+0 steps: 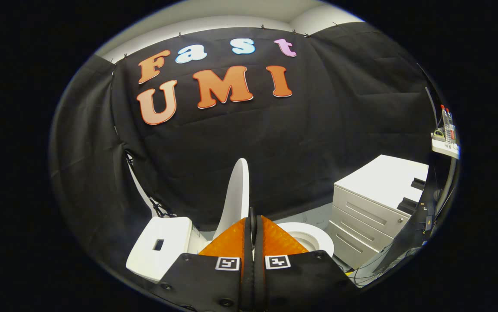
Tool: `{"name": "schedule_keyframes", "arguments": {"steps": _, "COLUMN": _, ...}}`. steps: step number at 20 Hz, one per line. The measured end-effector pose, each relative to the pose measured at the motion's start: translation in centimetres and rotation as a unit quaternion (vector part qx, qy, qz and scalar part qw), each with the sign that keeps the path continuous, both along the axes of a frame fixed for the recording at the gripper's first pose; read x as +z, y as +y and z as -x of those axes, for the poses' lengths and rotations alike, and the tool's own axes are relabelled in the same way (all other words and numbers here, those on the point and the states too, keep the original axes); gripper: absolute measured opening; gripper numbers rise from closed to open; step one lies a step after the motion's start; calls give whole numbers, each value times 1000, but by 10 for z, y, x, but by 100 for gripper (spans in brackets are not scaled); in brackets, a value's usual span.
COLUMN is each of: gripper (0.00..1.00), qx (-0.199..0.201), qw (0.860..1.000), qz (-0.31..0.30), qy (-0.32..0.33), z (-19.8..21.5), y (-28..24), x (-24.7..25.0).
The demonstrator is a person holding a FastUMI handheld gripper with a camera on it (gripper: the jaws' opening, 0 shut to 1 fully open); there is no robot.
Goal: Open the toilet lid.
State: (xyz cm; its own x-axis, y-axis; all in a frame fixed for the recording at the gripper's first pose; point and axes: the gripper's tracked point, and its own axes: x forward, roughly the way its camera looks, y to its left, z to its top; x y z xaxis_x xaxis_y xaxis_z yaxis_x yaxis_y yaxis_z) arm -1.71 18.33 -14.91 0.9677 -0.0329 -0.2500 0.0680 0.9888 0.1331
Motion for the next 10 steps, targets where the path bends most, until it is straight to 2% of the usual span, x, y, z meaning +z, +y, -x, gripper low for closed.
{"name": "schedule_keyframes", "arguments": {"steps": 10, "gripper": 8, "qx": 51, "qw": 998, "qz": 36, "qy": -11, "z": 10, "y": 75, "x": 15}}
